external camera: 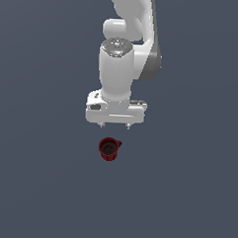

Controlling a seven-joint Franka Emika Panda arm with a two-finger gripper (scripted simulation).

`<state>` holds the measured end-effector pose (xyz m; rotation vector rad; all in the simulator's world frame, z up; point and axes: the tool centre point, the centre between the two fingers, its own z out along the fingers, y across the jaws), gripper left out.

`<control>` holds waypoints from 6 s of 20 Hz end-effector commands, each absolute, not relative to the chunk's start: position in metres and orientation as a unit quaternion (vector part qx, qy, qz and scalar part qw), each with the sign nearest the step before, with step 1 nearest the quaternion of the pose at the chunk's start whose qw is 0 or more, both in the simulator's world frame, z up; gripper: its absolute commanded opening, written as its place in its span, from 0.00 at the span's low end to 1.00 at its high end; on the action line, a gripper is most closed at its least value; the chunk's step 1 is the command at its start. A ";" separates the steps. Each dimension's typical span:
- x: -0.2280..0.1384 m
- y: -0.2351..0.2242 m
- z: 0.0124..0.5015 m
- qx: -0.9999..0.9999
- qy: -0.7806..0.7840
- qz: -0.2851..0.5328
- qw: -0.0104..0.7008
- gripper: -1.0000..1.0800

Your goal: Pick up the object and move it to a goal position.

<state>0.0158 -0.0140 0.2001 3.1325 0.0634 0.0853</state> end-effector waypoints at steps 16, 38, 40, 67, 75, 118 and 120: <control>0.015 -0.011 0.199 0.997 0.065 0.028 -0.003 0.62; 0.011 -0.027 0.165 0.965 0.255 0.031 -0.059 0.62; 0.010 -0.029 0.162 0.959 0.273 0.033 -0.064 0.62; 0.006 -0.048 0.128 0.853 0.497 0.098 -0.128 0.62; 0.006 -0.054 0.121 0.810 0.555 0.128 -0.138 0.62; 0.002 -0.062 0.099 0.667 0.691 0.234 -0.150 0.62; 0.002 -0.063 0.100 0.668 0.691 0.234 -0.149 0.62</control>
